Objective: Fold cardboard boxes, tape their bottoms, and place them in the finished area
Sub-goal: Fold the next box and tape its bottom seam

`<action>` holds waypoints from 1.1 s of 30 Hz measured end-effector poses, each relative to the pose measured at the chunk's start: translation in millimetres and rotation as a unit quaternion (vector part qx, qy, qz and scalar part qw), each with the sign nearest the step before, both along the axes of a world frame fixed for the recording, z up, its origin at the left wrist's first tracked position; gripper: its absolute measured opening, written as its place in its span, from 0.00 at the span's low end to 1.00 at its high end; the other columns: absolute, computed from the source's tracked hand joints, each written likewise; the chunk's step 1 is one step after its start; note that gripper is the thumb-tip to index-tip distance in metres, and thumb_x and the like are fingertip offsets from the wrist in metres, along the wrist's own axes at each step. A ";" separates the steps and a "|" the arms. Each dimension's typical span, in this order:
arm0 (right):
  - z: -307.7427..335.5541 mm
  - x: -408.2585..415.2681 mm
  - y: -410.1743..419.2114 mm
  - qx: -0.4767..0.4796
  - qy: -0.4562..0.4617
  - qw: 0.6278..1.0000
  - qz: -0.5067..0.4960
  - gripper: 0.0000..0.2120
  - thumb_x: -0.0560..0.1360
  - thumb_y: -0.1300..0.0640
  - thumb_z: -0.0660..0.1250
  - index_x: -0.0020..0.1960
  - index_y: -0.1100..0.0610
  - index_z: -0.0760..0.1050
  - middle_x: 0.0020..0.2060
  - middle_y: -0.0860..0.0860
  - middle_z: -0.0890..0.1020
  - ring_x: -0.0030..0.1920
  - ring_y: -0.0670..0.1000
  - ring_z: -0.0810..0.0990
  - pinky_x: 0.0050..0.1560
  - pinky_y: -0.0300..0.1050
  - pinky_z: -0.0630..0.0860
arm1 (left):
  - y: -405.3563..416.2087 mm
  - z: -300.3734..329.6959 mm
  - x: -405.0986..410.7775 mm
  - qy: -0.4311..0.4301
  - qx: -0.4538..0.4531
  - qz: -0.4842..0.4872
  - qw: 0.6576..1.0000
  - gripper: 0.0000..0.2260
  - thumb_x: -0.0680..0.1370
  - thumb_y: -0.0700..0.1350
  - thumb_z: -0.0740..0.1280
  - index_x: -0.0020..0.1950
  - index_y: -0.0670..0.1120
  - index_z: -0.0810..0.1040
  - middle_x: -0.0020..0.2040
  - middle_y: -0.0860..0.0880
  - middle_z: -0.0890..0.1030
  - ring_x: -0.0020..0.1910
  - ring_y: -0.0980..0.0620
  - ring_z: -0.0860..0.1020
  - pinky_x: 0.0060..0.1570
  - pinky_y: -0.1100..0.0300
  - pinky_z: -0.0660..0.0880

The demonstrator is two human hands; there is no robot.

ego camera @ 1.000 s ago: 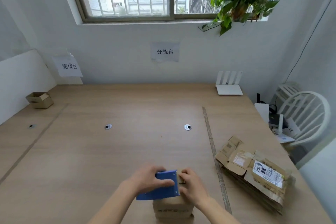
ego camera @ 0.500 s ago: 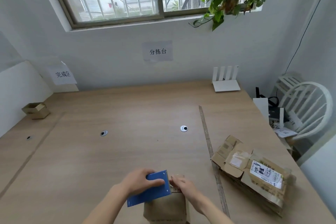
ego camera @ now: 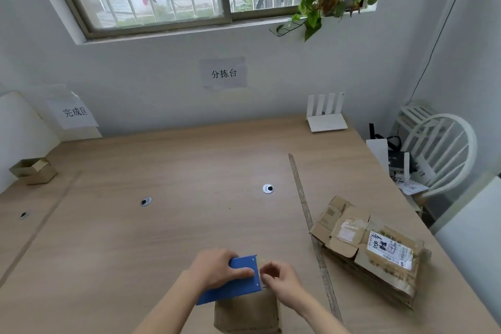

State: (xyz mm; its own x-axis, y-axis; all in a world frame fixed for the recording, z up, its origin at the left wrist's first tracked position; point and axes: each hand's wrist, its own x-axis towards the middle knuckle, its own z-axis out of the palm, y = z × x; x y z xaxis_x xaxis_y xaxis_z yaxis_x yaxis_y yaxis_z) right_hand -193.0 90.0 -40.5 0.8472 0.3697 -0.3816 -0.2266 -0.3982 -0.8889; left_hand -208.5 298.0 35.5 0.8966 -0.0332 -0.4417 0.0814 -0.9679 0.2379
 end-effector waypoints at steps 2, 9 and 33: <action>-1.7 -0.5 -5.2 -0.016 -0.012 1.000 -0.018 0.07 0.78 0.64 0.67 0.47 0.53 0.80 0.42 0.50 0.83 0.43 0.45 0.80 0.49 0.42 0.79 | -4.5 -0.9 3.0 -0.013 0.021 -0.011 1.000 0.37 0.66 0.82 0.54 0.48 0.52 0.81 0.41 0.54 0.82 0.41 0.51 0.80 0.38 0.55 0.72; -14.6 -6.5 -14.0 -0.050 -0.015 0.995 -0.084 0.07 0.78 0.63 0.68 0.45 0.55 0.71 0.39 0.52 0.77 0.39 0.50 0.78 0.44 0.48 0.81 | -17.5 -2.7 7.8 -0.027 0.052 -0.051 0.997 0.37 0.67 0.80 0.53 0.47 0.49 0.80 0.42 0.50 0.82 0.40 0.48 0.78 0.38 0.54 0.69; -38.0 -21.9 -24.8 -0.045 0.081 0.977 -0.191 0.10 0.75 0.57 0.75 0.51 0.55 0.74 0.46 0.52 0.81 0.47 0.50 0.81 0.49 0.42 0.83 | -26.9 -6.8 13.3 -0.033 -0.017 -0.068 0.997 0.35 0.65 0.79 0.61 0.58 0.57 0.82 0.50 0.57 0.83 0.46 0.57 0.79 0.47 0.58 0.76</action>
